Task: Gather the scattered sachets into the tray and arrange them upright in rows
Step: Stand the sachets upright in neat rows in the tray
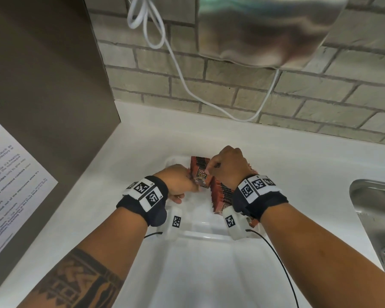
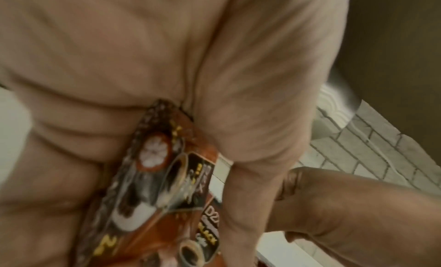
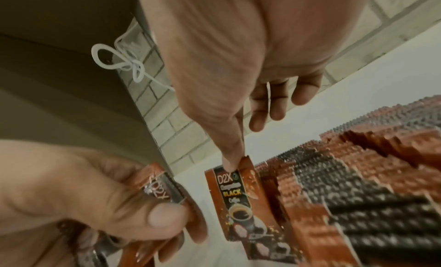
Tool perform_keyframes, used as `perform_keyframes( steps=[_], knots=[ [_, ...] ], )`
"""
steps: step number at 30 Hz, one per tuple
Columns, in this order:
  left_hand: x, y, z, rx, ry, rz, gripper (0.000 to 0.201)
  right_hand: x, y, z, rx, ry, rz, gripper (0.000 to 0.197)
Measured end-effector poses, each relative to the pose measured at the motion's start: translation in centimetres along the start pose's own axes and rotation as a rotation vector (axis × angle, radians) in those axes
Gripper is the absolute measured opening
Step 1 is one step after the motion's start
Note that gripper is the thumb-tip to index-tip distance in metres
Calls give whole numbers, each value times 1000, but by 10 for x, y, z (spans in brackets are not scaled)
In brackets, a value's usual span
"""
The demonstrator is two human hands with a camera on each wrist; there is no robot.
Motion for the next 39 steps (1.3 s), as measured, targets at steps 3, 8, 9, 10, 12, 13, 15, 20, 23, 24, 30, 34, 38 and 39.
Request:
perform_keyframes(
  steps=[3,8,9,10,12,13,15,20,23,24,30,34,38,39],
  knots=[
    [-3,-15,8,107,27,96,32,3,-7,2,8,5,-11,17],
    [0,-24,24,153,67,89,31,6,-9,3,71,11,-129,17],
    [0,-25,26,154,72,94,28,6,-9,3,74,16,-144,16],
    [0,-25,28,154,77,98,24,6,-10,3,79,20,-157,16],
    [0,-27,30,160,87,100,22,6,-10,3,84,21,-173,16],
    [0,-27,32,166,91,103,23,6,-11,4,83,21,-174,16],
    [-1,-28,33,178,96,111,23,4,-11,4,81,20,-162,15],
    [-2,-28,36,177,101,109,25,1,-9,5,71,23,-107,12],
    [-2,-28,36,185,101,92,30,-2,-7,6,64,16,-72,9],
    [-2,-29,36,187,102,92,29,-2,-7,6,62,11,-65,8],
    [0,-26,34,193,106,76,25,-4,-1,4,37,22,-48,13],
    [1,-14,26,222,35,-71,27,-5,10,-2,-15,85,106,11],
    [-8,-1,10,299,-185,-470,31,5,14,-9,47,94,330,10],
    [-11,1,5,300,-227,-518,34,6,15,-8,26,87,375,8]
  ],
)
Point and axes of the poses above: each hand's wrist, its own z-axis towards the middle knuckle, its own y-axis out of the back of the hand, x = y × z, the point moved 4 cm from there along z, towards the middle knuckle, and after that the axes turned 10 degrees about y, right-handed, at the moved point
